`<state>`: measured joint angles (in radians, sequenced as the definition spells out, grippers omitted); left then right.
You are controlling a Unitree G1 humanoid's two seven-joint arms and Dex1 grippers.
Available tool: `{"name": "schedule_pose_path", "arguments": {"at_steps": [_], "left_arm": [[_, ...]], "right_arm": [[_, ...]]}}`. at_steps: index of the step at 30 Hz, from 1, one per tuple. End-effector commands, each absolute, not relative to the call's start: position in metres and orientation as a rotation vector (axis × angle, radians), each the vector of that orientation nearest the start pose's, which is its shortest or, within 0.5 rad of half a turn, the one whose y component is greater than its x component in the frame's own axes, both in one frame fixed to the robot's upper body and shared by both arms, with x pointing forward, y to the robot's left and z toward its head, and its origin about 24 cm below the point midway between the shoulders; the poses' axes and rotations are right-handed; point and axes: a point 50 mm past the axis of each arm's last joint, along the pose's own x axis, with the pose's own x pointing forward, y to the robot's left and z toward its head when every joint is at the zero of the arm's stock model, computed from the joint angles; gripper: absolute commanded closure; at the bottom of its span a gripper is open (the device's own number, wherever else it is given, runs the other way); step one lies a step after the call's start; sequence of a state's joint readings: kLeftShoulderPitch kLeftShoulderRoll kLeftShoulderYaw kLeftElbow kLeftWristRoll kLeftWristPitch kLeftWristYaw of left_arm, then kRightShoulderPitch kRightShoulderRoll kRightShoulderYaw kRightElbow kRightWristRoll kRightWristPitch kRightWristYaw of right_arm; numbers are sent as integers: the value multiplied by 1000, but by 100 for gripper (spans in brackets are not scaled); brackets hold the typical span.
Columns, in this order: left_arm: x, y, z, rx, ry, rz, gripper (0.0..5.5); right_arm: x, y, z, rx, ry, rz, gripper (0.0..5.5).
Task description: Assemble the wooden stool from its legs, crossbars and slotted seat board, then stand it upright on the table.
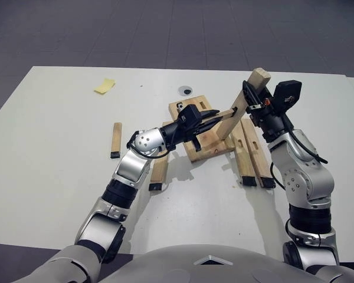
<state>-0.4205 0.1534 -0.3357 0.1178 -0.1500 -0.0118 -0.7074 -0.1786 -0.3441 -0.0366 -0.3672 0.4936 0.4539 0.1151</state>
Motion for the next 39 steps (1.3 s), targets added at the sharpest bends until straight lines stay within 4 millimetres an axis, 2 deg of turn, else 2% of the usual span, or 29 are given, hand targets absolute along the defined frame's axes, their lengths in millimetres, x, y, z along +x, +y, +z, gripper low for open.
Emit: {"name": "schedule_pose_path", "arguments": {"at_steps": [1,9,18,21,25,28,34,39], "left_arm": [[301,30,128,201,-266,-1085,491],[303,15,130,187,-283,-1088,491],[307,0,133,176,-297,-1089,491],[308,-3,133,175,-299,-1093,491],[305,-7,131,173,-299,-1110,491],[302,-10,127,176,-290,-1131,491],[302,-12,124,183,-276,-1131,491],[305,-10,125,193,-277,-1111,492]], "right_arm": [[235,-145,58,-4,439,558,445],[216,-129,50,-6,533,731,443],[205,-116,54,-34,542,891,442],[208,-116,55,-18,535,874,442],[220,-121,55,29,511,770,442],[226,-123,52,38,508,717,361],[229,-122,53,61,488,693,273],[235,-129,71,133,374,686,194]]}}
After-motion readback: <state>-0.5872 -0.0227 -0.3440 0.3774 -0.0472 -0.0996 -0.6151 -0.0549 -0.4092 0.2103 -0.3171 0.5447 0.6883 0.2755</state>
